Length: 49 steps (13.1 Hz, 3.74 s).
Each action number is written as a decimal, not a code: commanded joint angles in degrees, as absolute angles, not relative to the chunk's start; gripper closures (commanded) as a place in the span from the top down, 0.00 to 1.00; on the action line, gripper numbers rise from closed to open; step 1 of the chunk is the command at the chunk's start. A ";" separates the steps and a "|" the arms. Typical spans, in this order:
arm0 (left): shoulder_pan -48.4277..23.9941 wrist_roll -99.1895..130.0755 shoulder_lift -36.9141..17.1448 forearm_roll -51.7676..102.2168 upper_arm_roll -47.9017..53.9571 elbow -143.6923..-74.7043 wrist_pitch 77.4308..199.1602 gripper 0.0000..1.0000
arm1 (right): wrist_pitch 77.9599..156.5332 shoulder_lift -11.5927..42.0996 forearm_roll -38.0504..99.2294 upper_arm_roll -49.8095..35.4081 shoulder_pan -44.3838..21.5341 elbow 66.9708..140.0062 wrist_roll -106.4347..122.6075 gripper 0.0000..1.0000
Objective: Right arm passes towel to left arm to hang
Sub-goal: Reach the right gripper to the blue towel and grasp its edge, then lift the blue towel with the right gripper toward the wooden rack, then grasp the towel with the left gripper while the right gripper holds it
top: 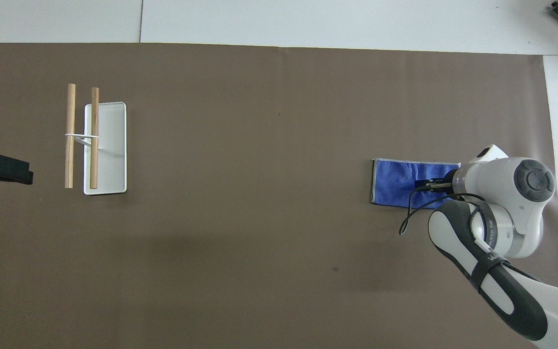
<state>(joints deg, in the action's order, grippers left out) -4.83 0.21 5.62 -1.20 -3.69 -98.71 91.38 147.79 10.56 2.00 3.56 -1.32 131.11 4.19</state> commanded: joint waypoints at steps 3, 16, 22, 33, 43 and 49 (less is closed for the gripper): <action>-4.48 0.18 6.33 -2.29 -3.52 -98.70 90.35 1.00 | 148.54 10.55 6.59 3.25 -1.58 130.96 5.80 0.00; -4.57 0.18 6.33 -2.29 -3.52 -98.61 90.35 1.00 | 136.67 5.54 24.84 -5.53 -1.67 115.94 5.89 0.00; -4.48 0.18 6.33 -2.29 -3.51 -98.70 90.35 1.00 | 137.37 5.80 56.02 -10.98 -1.76 113.64 5.45 0.00; -6.06 24.99 7.03 -1.58 4.66 -99.75 93.05 1.00 | 160.93 8.52 89.38 -17.75 -19.24 106.27 -12.45 0.00; -5.54 71.41 10.20 10.72 6.06 -111.88 121.52 1.00 | 164.88 10.11 95.71 -18.02 -23.29 103.71 -18.02 0.00; -5.62 92.17 9.41 12.39 10.89 -117.07 137.45 1.00 | 166.02 10.89 95.98 -18.11 -24.60 103.80 -18.19 0.00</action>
